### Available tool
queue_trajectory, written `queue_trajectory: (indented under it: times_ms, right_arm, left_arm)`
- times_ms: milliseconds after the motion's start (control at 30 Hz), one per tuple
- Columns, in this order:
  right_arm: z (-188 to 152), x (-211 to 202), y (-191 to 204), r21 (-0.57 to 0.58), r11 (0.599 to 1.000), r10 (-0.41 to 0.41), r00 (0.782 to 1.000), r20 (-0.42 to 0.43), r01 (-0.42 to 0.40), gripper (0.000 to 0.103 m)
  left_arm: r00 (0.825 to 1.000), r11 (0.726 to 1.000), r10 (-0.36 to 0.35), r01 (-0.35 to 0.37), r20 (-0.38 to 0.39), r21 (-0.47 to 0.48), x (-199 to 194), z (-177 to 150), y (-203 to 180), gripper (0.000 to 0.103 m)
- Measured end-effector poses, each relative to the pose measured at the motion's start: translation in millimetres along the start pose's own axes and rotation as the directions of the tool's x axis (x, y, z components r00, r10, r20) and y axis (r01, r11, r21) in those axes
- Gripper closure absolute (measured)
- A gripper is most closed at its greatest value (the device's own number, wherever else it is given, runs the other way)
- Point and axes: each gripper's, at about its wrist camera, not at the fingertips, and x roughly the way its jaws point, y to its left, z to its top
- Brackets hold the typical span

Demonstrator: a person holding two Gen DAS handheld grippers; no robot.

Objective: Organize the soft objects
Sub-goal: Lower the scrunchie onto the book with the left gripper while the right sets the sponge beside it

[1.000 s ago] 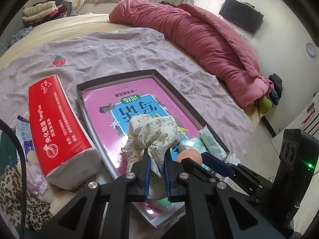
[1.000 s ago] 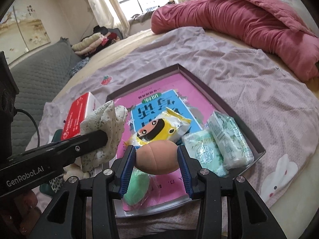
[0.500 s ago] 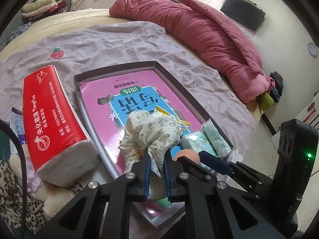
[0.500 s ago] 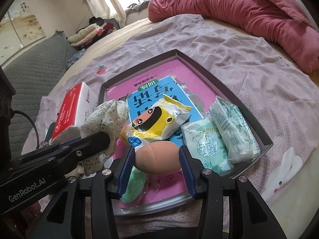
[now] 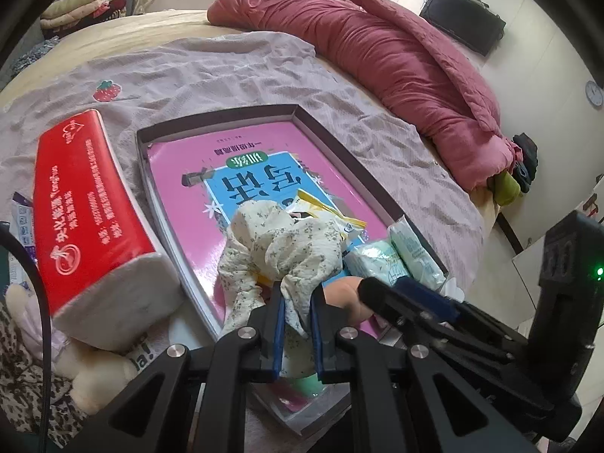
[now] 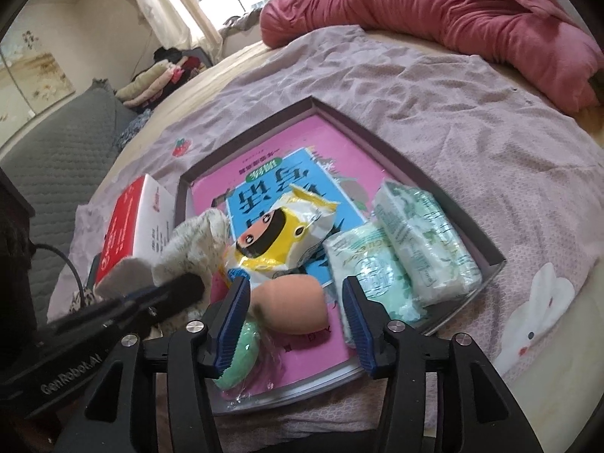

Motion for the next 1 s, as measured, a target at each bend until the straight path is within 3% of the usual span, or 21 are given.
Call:
queue_trajectory:
  times_ms: [67,267,333,500,1000]
  right_arm:
    - [1.0,-5.8,-4.0,0.024,1.000,-0.018,0.999,0.033,0.017,0.043]
    - [6.0,-30.7,-12.9,0.077,0.995,-0.069,0.982,0.174,0.056,0.041]
    - [7.5,-34.0,-15.4,0.087,0.995,-0.073,0.978,0.195,0.056,0.035]
    - [8.7,-32.3,-17.9,0.095,0.994,-0.079,0.979,0.190,0.062,0.035]
    - [7.9,-29.5,-18.6,0.098,0.992,-0.100,0.979,0.177,0.084,0.030]
  left_arm:
    - [1.000,1.000,-0.002,0.002,-0.004,0.003,2.8,-0.4,-1.3,0.091]
    - [1.000,1.000,-0.012,0.012,-0.013,0.013,9.2,-1.7,-6.3,0.091]
    - [1.000,1.000,-0.019,0.019,-0.015,0.024,10.7,-2.6,-9.6,0.091]
    - [0.998,0.998,-0.061,0.062,-0.034,0.024,13.5,-3.3,-12.6,0.090]
    - [0.997,0.997,-0.064,0.065,-0.034,0.042,8.5,-4.3,-17.7,0.076]
